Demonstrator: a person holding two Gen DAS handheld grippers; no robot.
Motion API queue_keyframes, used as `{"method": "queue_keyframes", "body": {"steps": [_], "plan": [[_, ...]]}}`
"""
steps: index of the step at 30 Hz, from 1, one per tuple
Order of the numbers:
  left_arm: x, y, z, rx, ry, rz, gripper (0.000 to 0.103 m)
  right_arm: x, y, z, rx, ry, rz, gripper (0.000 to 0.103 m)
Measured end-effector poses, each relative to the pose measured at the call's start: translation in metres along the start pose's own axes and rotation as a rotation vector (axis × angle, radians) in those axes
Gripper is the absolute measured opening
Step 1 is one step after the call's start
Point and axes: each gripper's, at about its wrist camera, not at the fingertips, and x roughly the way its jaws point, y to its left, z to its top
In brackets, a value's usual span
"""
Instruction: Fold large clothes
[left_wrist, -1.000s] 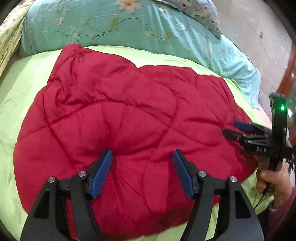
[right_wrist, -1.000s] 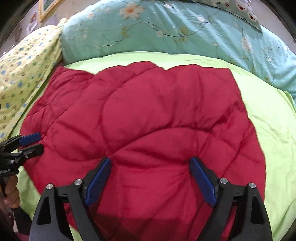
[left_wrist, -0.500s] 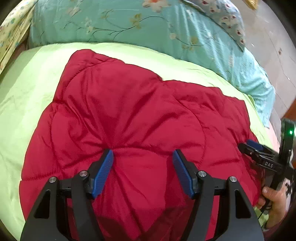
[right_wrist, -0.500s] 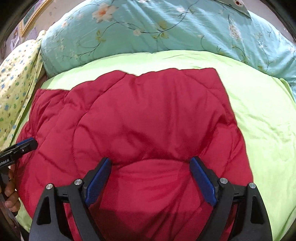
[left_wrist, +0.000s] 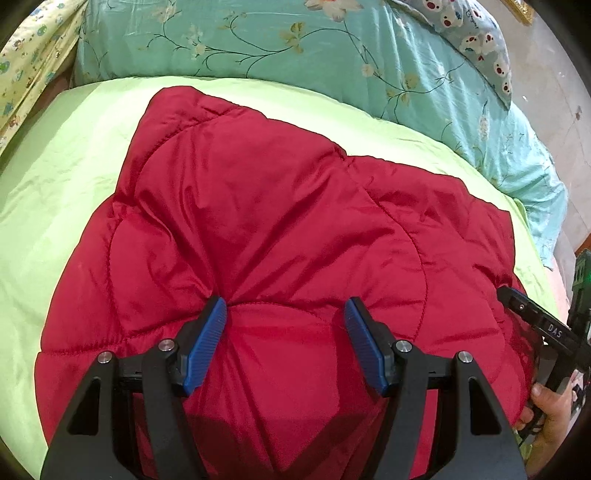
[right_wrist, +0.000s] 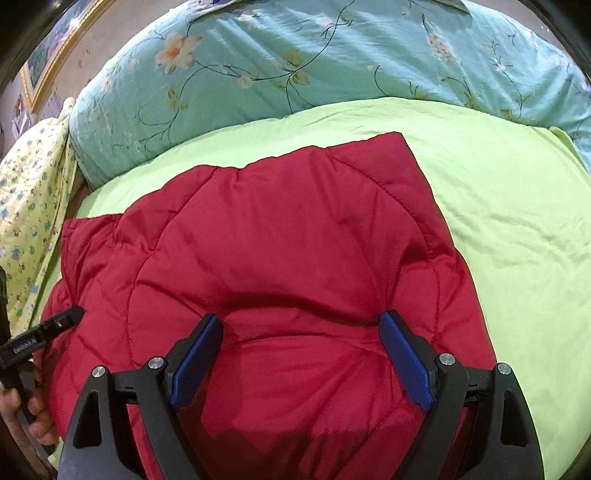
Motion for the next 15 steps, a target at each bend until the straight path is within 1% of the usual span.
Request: {"method": "queue_keyframes", "body": {"steps": [4,5,7,9,11,15], "plan": [[0.002,-0.003,0.004,-0.021,0.005,0.028,0.067,0.0,-0.006,0.0,0.023,-0.01,0.017,0.088],[-0.001,-0.005,0.004,-0.04,0.005,0.049,0.067,0.0,-0.006,0.0,0.024,-0.014,0.018,0.088],[-0.01,-0.009,0.004,-0.065,-0.016,0.079,0.066,0.001,-0.008,-0.001,0.023,-0.024,0.017,0.088],[-0.026,-0.016,-0.002,-0.08,-0.051,0.076,0.067,0.001,-0.012,-0.002,0.034,-0.03,0.02,0.088],[-0.037,-0.024,-0.009,-0.051,-0.053,0.066,0.067,0.0,-0.018,-0.002,0.057,-0.038,0.033,0.088],[-0.056,-0.041,-0.024,0.029,-0.055,0.078,0.067,-0.002,-0.023,-0.003,0.07,-0.047,0.052,0.088]]}}
